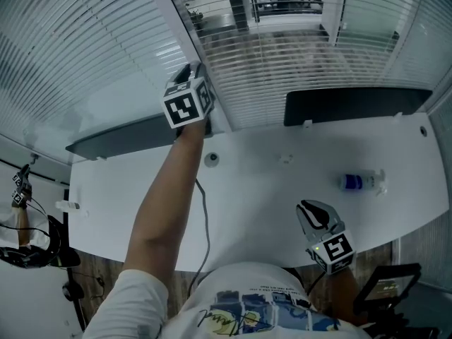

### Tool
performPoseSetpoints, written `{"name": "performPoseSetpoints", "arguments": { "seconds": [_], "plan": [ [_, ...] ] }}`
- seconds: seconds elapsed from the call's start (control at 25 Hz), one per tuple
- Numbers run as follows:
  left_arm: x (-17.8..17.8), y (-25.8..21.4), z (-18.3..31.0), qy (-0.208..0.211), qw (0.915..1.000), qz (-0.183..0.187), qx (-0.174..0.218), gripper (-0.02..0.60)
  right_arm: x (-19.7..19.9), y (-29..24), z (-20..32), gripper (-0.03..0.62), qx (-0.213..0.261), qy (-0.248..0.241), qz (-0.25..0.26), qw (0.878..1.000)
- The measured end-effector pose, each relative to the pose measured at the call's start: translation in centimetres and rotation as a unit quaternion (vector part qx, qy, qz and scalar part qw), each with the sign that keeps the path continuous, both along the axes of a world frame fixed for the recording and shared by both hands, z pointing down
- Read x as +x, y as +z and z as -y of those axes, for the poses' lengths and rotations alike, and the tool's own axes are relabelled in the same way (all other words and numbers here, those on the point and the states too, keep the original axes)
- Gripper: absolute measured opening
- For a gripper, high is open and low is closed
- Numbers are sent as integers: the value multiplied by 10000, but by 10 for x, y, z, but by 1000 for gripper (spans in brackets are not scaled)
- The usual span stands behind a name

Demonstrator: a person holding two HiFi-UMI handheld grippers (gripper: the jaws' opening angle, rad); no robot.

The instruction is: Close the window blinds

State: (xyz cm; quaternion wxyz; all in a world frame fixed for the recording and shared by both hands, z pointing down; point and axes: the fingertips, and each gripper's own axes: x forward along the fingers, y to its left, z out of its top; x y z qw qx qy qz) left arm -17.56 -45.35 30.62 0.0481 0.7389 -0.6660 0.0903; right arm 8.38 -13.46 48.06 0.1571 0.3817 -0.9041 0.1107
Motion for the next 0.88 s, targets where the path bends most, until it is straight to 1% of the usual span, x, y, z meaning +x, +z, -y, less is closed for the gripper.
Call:
{"name": "performPoseSetpoints", "arguments": {
  "seconds": [0.16,0.24,0.32,0.44,0.56,0.64,0.68,0.76,0.8,0.88],
  "plan": [
    [-2,1,0,-29,9975,-697,80,118,2,1,0,37,17,37,-32,10000],
    [-2,1,2,-9,9958,-904,111,118,2,-1,0,37,21,49,-34,10000],
    [-3,-1,2,21,9962,-855,161,121,3,-3,-1,37,12,58,-40,10000],
    [-3,-1,2,130,9975,-661,204,130,5,-4,-3,37,40,93,-52,9999],
    [-1,-3,-2,330,9983,-394,258,130,7,-6,-8,37,62,133,-115,9998],
    [-2,-5,-12,443,9985,-109,317,135,5,-10,-16,37,56,159,-120,9998],
    [-3,-6,-19,493,9981,108,343,135,3,-11,-21,37,56,165,-117,9998],
    [-3,-7,-28,614,9949,697,389,134,0,-13,-26,37,70,163,-112,9998],
    [0,-7,-30,701,9914,1029,407,135,-1,-14,-26,37,86,155,-110,9998],
    [8,-4,-31,955,9808,1644,438,142,-2,-15,-25,37,119,129,-108,9998]
  ]
}}
